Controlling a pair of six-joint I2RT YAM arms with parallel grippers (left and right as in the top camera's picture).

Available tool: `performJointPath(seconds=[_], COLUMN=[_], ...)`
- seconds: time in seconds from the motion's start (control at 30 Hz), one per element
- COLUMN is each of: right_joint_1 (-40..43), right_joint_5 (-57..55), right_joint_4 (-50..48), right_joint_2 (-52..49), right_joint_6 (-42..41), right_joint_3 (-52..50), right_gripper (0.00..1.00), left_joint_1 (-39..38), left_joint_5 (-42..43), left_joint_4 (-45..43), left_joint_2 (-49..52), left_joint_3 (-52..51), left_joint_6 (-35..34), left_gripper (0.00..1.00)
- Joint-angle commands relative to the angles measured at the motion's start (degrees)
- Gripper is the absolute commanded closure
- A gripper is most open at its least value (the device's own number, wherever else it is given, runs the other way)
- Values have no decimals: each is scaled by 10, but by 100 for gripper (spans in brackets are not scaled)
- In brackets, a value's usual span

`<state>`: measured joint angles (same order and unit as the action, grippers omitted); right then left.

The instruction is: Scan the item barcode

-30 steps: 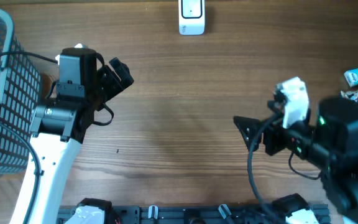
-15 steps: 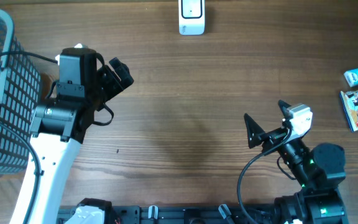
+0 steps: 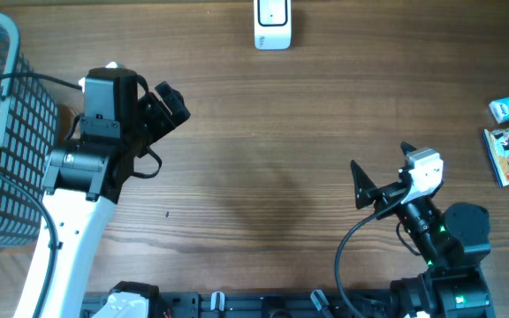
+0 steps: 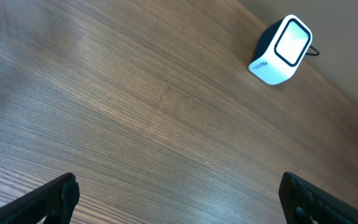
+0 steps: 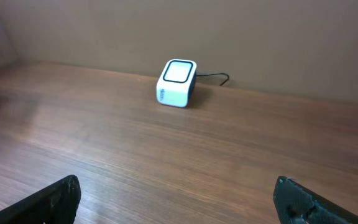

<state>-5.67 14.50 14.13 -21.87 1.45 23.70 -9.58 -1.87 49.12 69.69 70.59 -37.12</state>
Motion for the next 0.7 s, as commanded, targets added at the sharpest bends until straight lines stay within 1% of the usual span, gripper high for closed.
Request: performJointPath(seconds=[0.0, 0.07, 0.2, 0.37, 0.53, 0.67], right_joint_1=[3, 6, 16, 34, 38, 43], right_joint_5=[-21, -21, -21, -21, -21, -21], right_joint_4=[3, 1, -21, -142, -203, -199], right_joint_2=[33, 60, 138, 209, 217, 217], right_joint_6=[19, 29, 29, -1, -3, -3], right_joint_3=[1, -6, -68, -173, -230, -234], right_gripper=[0, 0, 0, 0, 0, 0], left_joint_1=[1, 1, 1, 1, 1, 1], left_joint_5=[-8, -8, -8, -8, -8, -8], left_joint_4=[-2, -2, -2, -2, -2, -2], left_joint_2=[1, 1, 1, 1, 1, 1], left_joint_3=[5, 5, 5, 5, 5, 5], left_joint_6=[9, 9, 9, 9, 9, 9], left_gripper=[0, 0, 0, 0, 0, 0])
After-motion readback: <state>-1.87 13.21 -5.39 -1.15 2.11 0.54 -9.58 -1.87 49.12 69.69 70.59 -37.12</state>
